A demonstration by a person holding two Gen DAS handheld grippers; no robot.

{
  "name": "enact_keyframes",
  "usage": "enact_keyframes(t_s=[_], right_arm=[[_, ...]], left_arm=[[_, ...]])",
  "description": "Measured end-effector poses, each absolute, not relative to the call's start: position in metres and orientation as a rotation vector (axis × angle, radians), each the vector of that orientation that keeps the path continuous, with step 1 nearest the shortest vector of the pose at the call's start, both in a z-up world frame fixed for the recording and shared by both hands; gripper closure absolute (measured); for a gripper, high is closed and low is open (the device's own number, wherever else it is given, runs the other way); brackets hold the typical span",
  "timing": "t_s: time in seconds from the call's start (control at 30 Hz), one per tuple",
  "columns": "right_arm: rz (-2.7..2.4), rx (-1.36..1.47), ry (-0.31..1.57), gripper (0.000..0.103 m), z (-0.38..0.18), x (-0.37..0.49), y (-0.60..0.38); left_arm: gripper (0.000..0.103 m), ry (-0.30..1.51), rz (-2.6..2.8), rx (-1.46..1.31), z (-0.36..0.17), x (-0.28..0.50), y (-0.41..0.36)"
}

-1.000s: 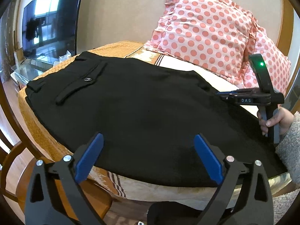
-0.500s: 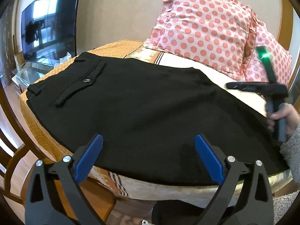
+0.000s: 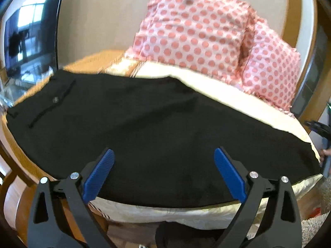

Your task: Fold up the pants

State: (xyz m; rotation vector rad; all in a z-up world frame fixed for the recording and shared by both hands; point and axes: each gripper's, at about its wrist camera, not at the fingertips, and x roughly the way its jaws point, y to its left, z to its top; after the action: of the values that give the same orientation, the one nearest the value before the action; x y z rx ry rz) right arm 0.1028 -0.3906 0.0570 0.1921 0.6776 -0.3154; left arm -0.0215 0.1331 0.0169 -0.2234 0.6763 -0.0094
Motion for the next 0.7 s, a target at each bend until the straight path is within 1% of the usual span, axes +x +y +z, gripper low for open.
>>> enact_keyframes(t_s=[0.03,0.13,0.23,0.5,0.53,0.57,0.6,0.67,0.7], right_arm=[[-0.385,0.22,0.683,0.042,0.053,0.094,-0.417],[-0.502,0.305,0.708,0.043,0.037,0.074,-0.49],[-0.484,0.365,0.733,0.044,0.02,0.07,-0.52],[-0.372,0.283,0.819,0.045,0.0,0.099,-0.514],[-0.367,0.264,0.822,0.049,-0.002,0.1,-0.511],[-0.379,0.242,0.823,0.06,-0.004,0.098,-0.507],[-0.388,0.235,0.812,0.074,-0.002,0.093,-0.507],[-0.39,0.262,0.79,0.082,0.0,0.089,-0.512],[-0.373,0.282,0.78,0.091,0.0,0.087,-0.514]], left_arm=[[0.006,0.708,-0.002,-0.243,0.01,-0.017,0.136],[0.005,0.701,0.009,-0.233,0.008,-0.015,0.134],[0.002,0.709,0.021,-0.232,0.008,-0.013,0.131],[0.002,0.726,0.057,-0.212,0.008,-0.011,0.127],[0.002,0.727,0.059,-0.209,0.008,-0.011,0.127],[0.002,0.727,0.062,-0.205,0.008,-0.011,0.126],[0.002,0.729,0.064,-0.201,0.008,-0.011,0.126],[0.002,0.733,0.072,-0.189,0.007,-0.01,0.124],[0.002,0.734,0.076,-0.182,0.007,-0.009,0.123]])
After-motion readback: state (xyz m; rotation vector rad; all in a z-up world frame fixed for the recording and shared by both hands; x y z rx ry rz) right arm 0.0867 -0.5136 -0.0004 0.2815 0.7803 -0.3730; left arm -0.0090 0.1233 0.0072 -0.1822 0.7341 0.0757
